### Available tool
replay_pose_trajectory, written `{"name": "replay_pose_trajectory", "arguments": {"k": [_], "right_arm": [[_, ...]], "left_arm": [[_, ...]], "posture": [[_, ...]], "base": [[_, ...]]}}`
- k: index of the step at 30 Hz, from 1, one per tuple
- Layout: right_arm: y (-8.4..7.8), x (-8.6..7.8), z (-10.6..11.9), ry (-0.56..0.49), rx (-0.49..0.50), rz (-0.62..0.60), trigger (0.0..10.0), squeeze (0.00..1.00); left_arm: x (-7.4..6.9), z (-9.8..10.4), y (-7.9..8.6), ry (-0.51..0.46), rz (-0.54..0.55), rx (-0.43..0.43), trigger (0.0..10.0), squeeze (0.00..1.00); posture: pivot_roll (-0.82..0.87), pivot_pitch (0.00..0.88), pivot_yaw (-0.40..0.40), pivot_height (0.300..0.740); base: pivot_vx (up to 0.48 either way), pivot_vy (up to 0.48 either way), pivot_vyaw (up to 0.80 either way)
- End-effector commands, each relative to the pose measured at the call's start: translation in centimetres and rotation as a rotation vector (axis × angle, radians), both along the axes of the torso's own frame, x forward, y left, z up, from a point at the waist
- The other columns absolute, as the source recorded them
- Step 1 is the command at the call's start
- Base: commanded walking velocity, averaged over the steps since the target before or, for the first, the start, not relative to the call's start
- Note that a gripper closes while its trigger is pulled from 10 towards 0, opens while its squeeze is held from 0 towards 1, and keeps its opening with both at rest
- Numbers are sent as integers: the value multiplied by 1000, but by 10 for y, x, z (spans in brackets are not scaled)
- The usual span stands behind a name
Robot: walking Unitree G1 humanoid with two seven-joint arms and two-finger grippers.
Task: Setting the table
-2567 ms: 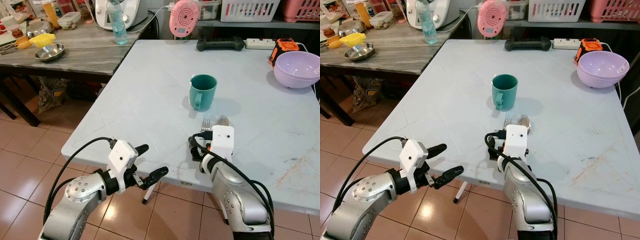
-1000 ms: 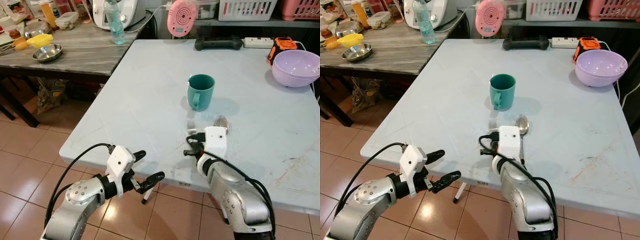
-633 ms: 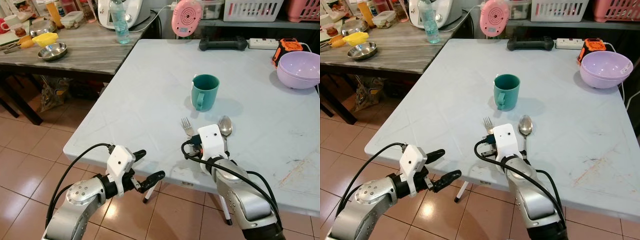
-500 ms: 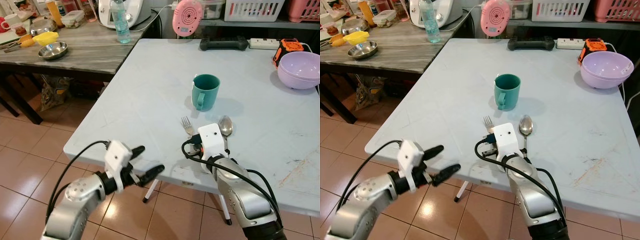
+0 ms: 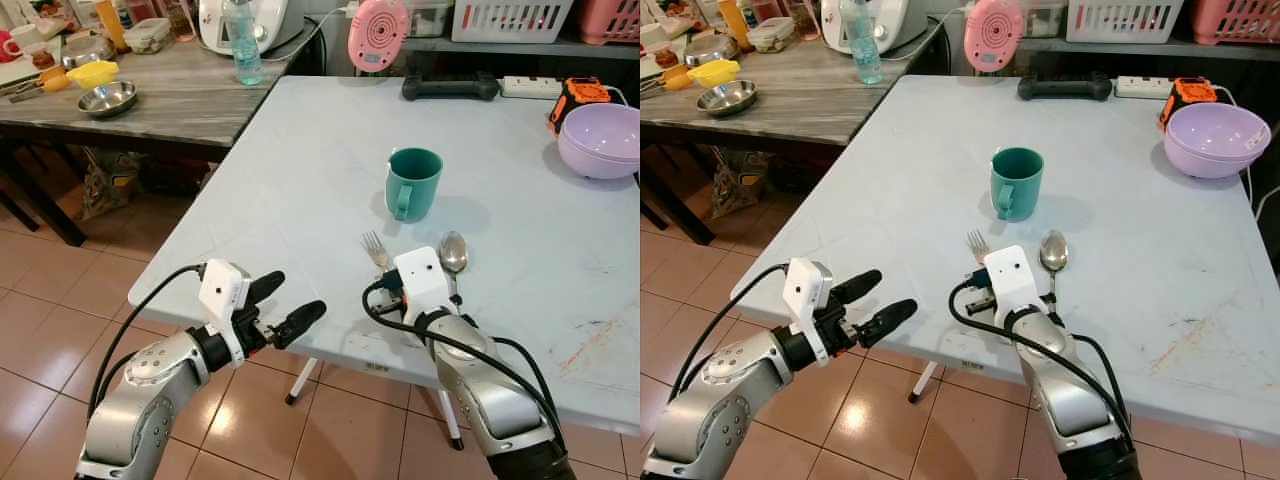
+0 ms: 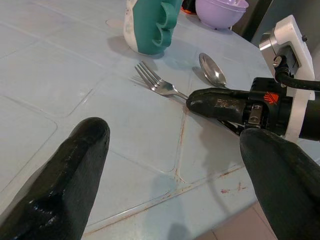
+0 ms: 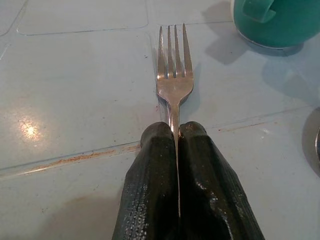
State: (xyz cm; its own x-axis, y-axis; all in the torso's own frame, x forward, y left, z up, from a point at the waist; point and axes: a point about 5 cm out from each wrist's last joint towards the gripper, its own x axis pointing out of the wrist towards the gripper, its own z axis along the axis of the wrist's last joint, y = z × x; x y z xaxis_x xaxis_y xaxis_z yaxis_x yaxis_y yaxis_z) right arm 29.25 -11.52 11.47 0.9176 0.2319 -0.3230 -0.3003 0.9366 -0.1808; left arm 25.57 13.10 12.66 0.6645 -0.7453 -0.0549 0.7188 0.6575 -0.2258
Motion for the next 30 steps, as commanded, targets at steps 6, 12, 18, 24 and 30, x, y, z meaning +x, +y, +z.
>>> {"name": "replay_pose_trajectory", "arguments": {"k": [6, 12, 18, 24, 30], "right_arm": [[-1, -4, -16, 79, -18, -3, 0, 0], [-1, -4, -16, 79, -18, -3, 0, 0], [-1, -4, -17, 71, -24, 1, 0, 0], [-3, -4, 6, -133, 108, -125, 10000, 0], [-3, -4, 16, -201, 138, -138, 10000, 0]], "left_arm": [[-1, 1, 3, 3, 11, 4, 10000, 0], [-1, 1, 3, 3, 11, 4, 10000, 0], [0, 4, 2, 21, 9, -17, 10000, 0], [0, -7, 1, 16, 8, 50, 10000, 0], [1, -5, 1, -10, 31, 56, 10000, 0]], "posture": [[-113, 108, 109, 740], [-113, 108, 109, 740], [-113, 108, 109, 740], [-118, 93, 115, 740], [-120, 91, 116, 740]], "base": [[0, 0, 0], [0, 0, 0], [0, 0, 0], [0, 0, 0], [0, 0, 0]]}}
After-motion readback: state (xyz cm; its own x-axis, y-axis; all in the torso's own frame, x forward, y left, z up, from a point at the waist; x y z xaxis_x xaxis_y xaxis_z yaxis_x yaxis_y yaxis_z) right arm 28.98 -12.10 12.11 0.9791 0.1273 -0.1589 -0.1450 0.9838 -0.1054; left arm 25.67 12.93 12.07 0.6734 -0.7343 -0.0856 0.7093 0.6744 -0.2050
